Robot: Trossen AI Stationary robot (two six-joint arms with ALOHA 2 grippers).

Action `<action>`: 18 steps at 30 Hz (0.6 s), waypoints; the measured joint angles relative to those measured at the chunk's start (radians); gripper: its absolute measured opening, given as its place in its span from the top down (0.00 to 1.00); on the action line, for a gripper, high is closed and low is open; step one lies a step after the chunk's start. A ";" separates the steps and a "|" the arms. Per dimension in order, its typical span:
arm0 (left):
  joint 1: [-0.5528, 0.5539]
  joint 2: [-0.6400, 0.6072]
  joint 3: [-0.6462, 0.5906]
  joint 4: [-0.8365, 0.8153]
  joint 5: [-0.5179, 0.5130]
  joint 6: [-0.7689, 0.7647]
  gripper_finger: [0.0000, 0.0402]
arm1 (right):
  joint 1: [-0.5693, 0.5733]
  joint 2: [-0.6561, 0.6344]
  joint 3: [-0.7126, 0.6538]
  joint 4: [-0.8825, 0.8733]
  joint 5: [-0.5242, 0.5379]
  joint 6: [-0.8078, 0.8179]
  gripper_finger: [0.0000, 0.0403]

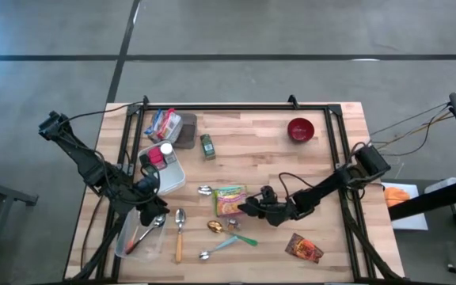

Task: Pick & Place Food Item
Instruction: Put the green noodle pack into the black bin

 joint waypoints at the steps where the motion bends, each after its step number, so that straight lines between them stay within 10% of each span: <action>1: 0.000 0.000 0.000 -0.001 0.000 0.000 0.56 | -0.004 0.002 0.008 -0.005 -0.003 -0.021 0.36; 18: 0.000 0.000 0.000 0.003 0.019 -0.004 0.56 | -0.088 0.004 0.151 -0.148 -0.065 -0.251 0.36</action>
